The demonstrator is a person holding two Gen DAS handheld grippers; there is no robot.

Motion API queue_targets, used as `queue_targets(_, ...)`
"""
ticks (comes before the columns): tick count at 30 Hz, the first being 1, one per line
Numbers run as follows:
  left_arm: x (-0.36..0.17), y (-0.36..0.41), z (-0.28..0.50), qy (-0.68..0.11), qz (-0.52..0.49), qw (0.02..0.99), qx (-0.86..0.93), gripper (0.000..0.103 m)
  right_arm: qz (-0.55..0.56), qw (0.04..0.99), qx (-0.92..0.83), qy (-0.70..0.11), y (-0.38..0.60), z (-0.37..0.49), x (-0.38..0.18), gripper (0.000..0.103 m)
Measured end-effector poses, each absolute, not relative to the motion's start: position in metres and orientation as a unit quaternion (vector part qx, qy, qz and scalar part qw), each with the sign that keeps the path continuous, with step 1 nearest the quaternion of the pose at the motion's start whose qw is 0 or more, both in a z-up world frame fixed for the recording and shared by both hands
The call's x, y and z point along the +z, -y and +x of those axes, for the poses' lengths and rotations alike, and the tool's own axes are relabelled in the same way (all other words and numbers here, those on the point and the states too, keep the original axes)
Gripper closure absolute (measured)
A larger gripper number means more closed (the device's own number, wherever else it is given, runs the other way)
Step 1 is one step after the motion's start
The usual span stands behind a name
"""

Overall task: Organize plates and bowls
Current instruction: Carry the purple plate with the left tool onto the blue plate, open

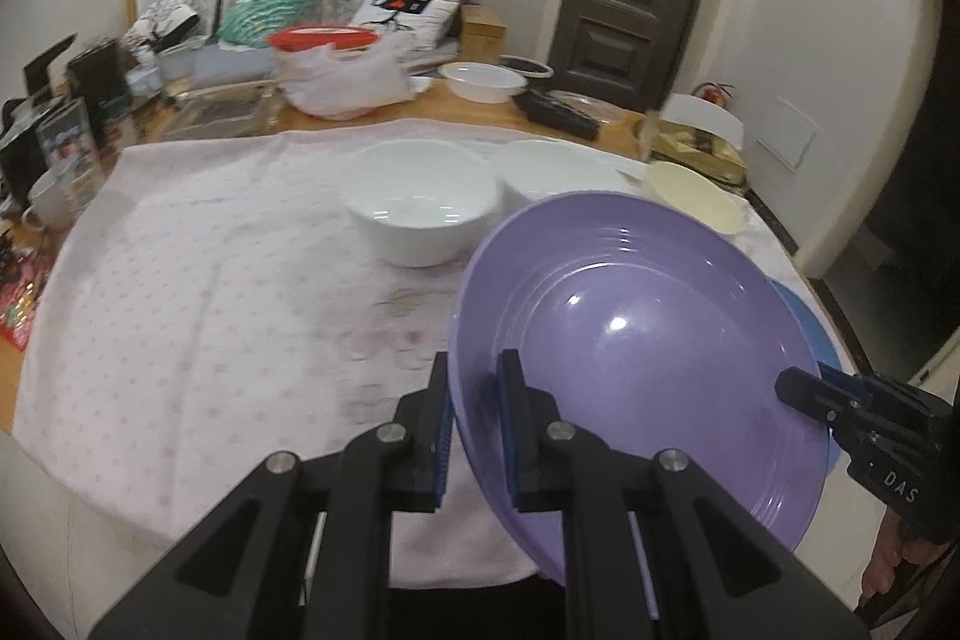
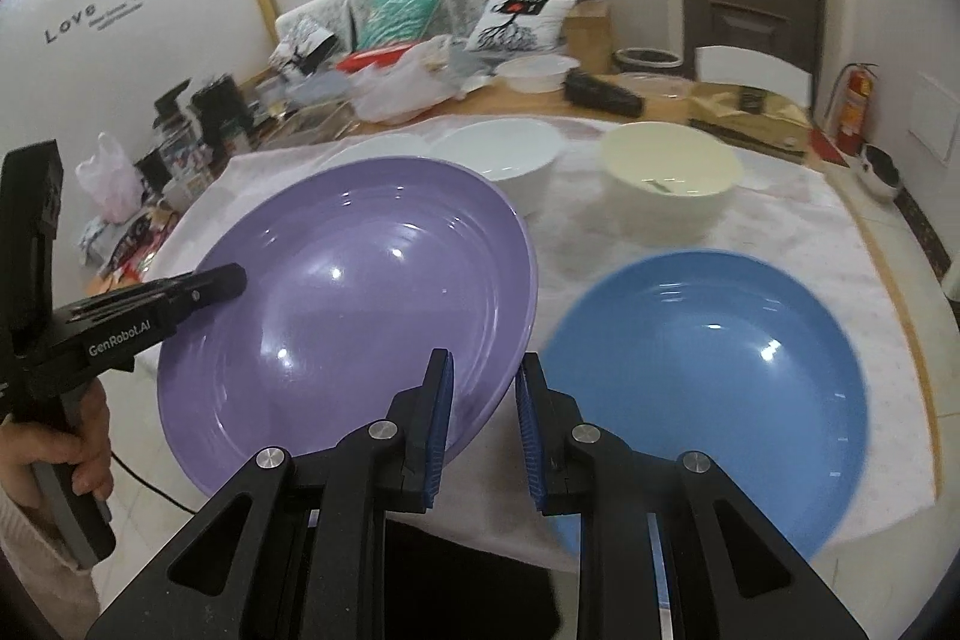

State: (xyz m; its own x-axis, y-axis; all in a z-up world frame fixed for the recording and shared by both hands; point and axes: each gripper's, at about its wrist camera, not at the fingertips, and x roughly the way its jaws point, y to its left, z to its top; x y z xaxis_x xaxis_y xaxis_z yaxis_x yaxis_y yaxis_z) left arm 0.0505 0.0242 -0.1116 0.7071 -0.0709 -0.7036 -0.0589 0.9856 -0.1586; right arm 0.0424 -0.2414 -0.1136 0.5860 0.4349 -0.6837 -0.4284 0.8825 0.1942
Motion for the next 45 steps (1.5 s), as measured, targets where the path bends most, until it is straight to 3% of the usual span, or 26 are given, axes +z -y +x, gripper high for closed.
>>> queue_targets(22, -0.123, 0.125, 0.099, -0.418, 0.013, 0.903, -0.102, 0.089, 0.023, 0.918, 0.121, -0.377, 0.374, 0.038, -0.125, 0.087)
queue_targets(45, -0.144, 0.146, 0.116, -0.442, 0.064, 0.889, -0.1, 0.088, -0.043, 0.909, 0.083, -0.407, 0.371, 0.052, -0.153, 0.084)
